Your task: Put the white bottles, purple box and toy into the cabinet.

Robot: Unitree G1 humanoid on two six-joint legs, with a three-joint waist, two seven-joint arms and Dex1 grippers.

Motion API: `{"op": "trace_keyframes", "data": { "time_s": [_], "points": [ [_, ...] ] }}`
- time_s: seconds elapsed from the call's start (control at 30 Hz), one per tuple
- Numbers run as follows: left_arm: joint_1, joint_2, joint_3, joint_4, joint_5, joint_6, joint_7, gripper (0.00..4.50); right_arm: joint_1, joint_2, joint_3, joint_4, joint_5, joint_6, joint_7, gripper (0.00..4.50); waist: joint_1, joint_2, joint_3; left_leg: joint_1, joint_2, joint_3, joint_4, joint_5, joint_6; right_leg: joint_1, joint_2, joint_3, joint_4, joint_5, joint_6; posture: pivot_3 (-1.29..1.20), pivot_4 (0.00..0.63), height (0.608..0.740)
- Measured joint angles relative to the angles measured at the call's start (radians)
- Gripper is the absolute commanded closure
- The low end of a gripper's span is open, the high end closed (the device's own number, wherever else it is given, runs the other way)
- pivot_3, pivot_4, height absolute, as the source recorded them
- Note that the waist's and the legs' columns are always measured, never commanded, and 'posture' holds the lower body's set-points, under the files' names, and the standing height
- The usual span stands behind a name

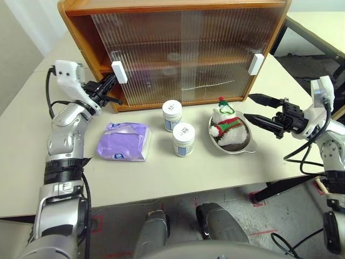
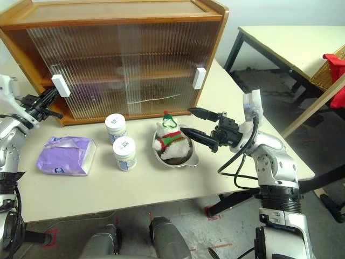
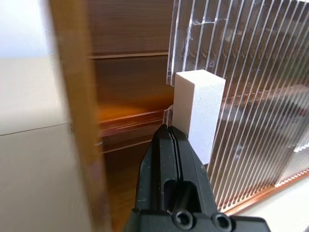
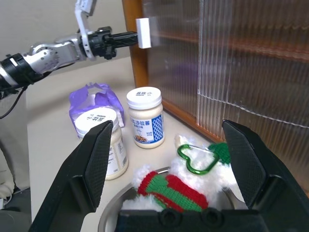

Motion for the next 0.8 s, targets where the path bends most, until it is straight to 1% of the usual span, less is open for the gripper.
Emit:
{"op": "trace_keyframes", "data": {
  "time_s": [0.17,0.37,0.57,0.63,0.8],
  "points": [
    [-0.052,-0.026,-0.048,0.048,0.024,-0.018,-0.028,4.45,0.008,0.000,-0.001,-0.018,0.011,0.003,-0.007,0.00,-0.001,0.000,0.000,-0.001,0.000,-0.003,0.006,0.000,0.001,0.002,-0.001,0.000,0.000,0.001,0.003,-0.26,0.071,0.740],
    [-0.088,-0.077,-0.085,0.067,0.041,-0.028,-0.041,4.45,0.018,-0.001,-0.003,-0.025,0.026,0.014,-0.015,0.00,-0.007,0.000,0.000,-0.002,-0.001,-0.003,0.007,0.000,0.001,0.002,-0.002,0.001,-0.001,0.001,0.003,-0.27,0.069,0.740],
    [-0.104,-0.213,-0.174,0.058,0.057,-0.026,-0.043,4.45,0.018,-0.001,-0.003,-0.047,0.031,0.015,-0.022,0.00,-0.014,0.000,0.000,-0.005,-0.005,0.000,0.007,-0.001,0.004,0.001,-0.002,0.001,-0.002,-0.001,0.008,-0.28,0.068,0.740],
    [-0.113,-0.225,-0.178,0.058,0.058,-0.025,-0.043,4.45,0.018,-0.003,-0.003,-0.053,0.034,0.017,-0.022,0.00,-0.022,0.000,0.000,-0.006,-0.010,0.001,0.007,-0.002,0.004,0.001,-0.001,0.001,-0.004,0.000,0.010,-0.28,0.068,0.740],
    [-0.131,-0.232,-0.178,0.057,0.060,-0.023,-0.042,4.45,0.018,-0.007,-0.003,-0.063,0.053,0.023,-0.021,0.00,-0.038,0.001,0.000,-0.008,-0.012,0.003,0.006,-0.003,0.005,0.002,-0.001,0.000,-0.010,0.000,0.012,-0.28,0.070,0.740]
  ]
}}
